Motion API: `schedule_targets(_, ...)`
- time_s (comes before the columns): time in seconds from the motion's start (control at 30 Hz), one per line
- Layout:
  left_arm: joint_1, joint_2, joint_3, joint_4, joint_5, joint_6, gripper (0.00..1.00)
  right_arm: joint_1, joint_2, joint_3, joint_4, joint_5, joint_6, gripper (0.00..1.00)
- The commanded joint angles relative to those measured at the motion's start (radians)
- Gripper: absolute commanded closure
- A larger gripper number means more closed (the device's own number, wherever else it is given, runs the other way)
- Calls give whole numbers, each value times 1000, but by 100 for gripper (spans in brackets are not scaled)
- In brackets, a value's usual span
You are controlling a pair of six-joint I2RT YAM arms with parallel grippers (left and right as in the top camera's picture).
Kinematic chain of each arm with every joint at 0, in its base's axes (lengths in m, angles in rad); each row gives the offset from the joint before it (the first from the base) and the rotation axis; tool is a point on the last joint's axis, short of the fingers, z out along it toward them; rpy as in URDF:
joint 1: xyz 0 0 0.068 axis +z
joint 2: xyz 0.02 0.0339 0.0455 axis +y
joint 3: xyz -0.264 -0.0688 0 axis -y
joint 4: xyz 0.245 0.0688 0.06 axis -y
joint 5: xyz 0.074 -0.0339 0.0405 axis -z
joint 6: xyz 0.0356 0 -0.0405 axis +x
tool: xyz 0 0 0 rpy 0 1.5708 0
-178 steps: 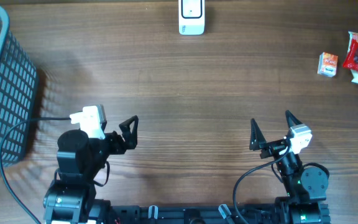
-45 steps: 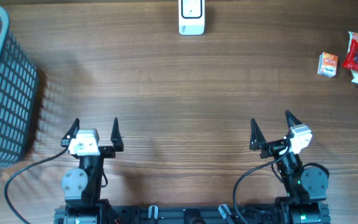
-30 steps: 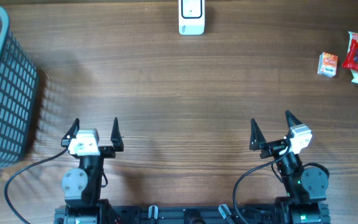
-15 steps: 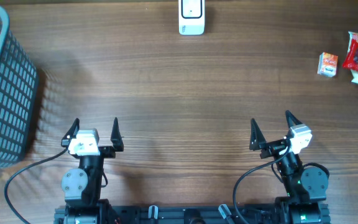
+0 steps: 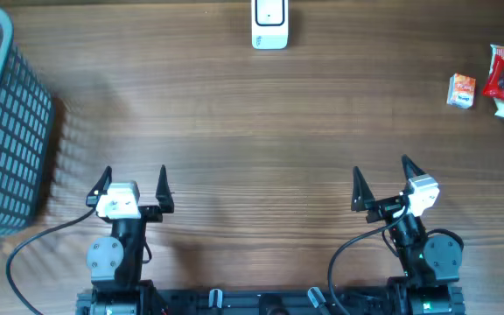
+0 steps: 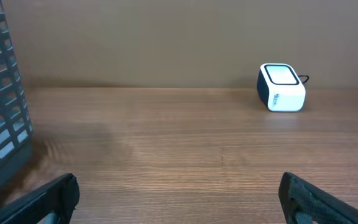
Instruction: Scan the item barcode
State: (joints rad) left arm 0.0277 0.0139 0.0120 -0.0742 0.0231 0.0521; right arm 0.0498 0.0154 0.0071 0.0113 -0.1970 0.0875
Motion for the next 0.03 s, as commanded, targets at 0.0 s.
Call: schedule_targets(0.0, -4, -10, -6, 0, -13, 23, 0, 3, -12, -2, 2, 17, -9, 0)
